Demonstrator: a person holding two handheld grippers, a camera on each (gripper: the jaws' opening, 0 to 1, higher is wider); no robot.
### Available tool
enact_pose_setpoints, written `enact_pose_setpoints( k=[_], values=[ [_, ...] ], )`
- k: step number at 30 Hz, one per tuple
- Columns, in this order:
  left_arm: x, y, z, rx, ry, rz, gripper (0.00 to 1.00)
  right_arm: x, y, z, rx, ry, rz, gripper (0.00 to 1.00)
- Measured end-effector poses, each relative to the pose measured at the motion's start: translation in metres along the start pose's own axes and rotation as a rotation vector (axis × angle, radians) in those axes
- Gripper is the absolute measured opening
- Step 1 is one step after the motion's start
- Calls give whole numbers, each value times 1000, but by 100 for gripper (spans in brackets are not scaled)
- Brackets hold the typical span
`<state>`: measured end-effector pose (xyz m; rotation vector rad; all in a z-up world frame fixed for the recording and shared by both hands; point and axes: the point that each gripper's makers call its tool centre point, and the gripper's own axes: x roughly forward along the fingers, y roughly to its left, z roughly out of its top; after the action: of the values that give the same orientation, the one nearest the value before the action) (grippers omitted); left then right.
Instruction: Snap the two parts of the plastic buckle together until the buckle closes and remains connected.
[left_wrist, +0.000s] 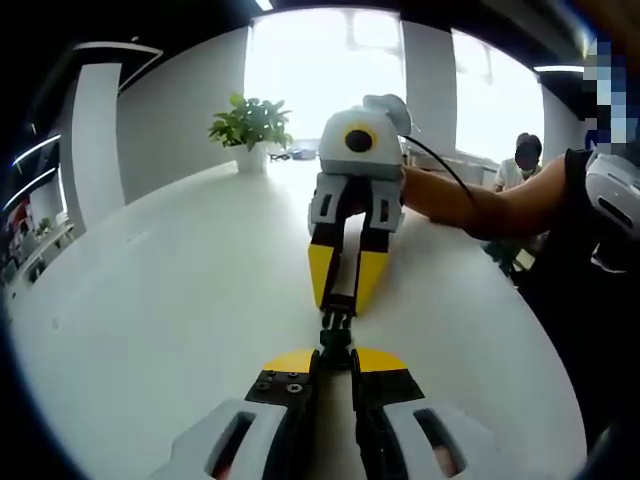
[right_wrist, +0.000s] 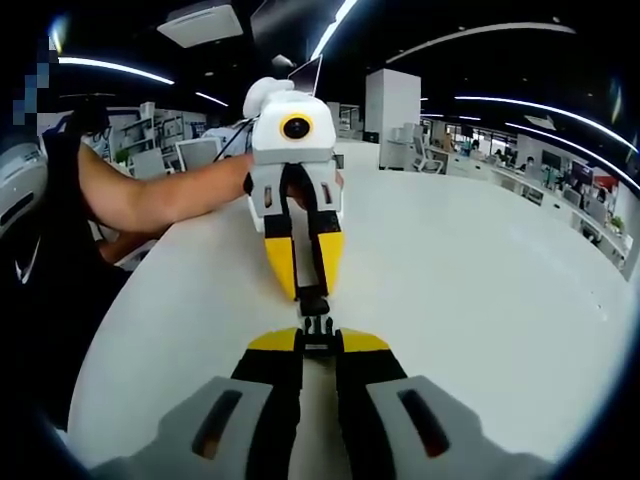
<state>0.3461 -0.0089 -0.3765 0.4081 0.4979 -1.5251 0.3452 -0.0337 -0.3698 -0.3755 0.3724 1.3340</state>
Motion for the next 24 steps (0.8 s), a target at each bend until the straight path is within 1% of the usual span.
enact_pose_setpoints(
  k=[12,24],
  values=[
    [1,-1,1,2,-6,-7,11,0,3,2,-4,-6,12,11],
    [2,-5,2,32,-12,-14,10,2,6,4,-16,-11,18,11]
  ],
)
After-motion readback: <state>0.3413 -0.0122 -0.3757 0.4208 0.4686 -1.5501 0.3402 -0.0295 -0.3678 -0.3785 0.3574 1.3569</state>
